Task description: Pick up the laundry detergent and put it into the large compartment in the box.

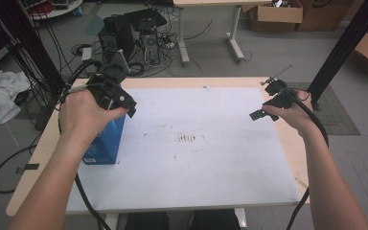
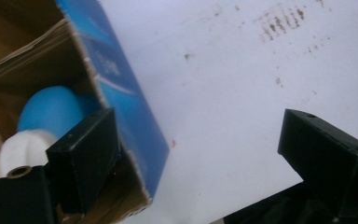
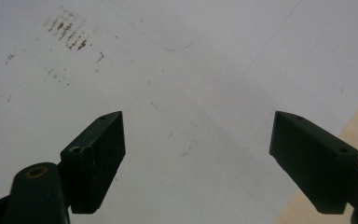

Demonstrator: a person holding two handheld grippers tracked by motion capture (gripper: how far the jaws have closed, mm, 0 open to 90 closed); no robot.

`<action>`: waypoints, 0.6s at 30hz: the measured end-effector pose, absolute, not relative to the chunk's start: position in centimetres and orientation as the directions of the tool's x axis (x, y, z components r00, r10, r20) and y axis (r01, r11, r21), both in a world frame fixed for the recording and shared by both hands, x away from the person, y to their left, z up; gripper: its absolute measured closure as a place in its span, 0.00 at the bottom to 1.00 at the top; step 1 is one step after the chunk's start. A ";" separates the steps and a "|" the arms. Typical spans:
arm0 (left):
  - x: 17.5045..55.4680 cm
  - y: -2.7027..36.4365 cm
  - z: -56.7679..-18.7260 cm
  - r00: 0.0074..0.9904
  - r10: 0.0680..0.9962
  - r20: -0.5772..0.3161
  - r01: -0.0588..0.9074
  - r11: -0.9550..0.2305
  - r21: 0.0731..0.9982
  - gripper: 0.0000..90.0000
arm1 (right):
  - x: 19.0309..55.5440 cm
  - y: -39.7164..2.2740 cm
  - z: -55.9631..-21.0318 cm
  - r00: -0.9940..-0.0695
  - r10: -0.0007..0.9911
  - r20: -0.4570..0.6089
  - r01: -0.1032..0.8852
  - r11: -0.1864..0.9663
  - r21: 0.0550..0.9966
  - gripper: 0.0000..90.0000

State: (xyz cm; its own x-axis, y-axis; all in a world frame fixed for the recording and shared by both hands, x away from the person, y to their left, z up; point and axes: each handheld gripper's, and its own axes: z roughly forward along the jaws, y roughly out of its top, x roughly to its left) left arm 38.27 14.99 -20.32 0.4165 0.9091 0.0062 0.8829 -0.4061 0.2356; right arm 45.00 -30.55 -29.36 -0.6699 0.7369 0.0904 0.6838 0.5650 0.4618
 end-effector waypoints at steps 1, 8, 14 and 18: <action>38.2 14.6 -20.4 0.428 0.904 0.001 0.878 -0.416 0.237 0.12 | 45.0 -30.5 -29.3 -0.670 0.737 0.089 0.684 0.566 0.460 0.20; 37.9 11.7 -21.8 0.500 0.866 0.000 0.841 -0.486 0.239 0.08 | 45.0 -30.3 -28.9 -0.671 0.736 0.087 0.682 0.567 0.462 0.20; 37.6 9.2 -23.5 0.556 0.831 -0.002 0.811 -0.541 0.223 0.03 | 44.9 -30.2 -28.6 -0.679 0.730 0.080 0.674 0.575 0.464 0.20; 37.3 7.8 -24.5 0.586 0.810 0.002 0.791 -0.573 0.215 0.01 | 44.9 -30.3 -28.7 -0.679 0.730 0.077 0.672 0.576 0.465 0.20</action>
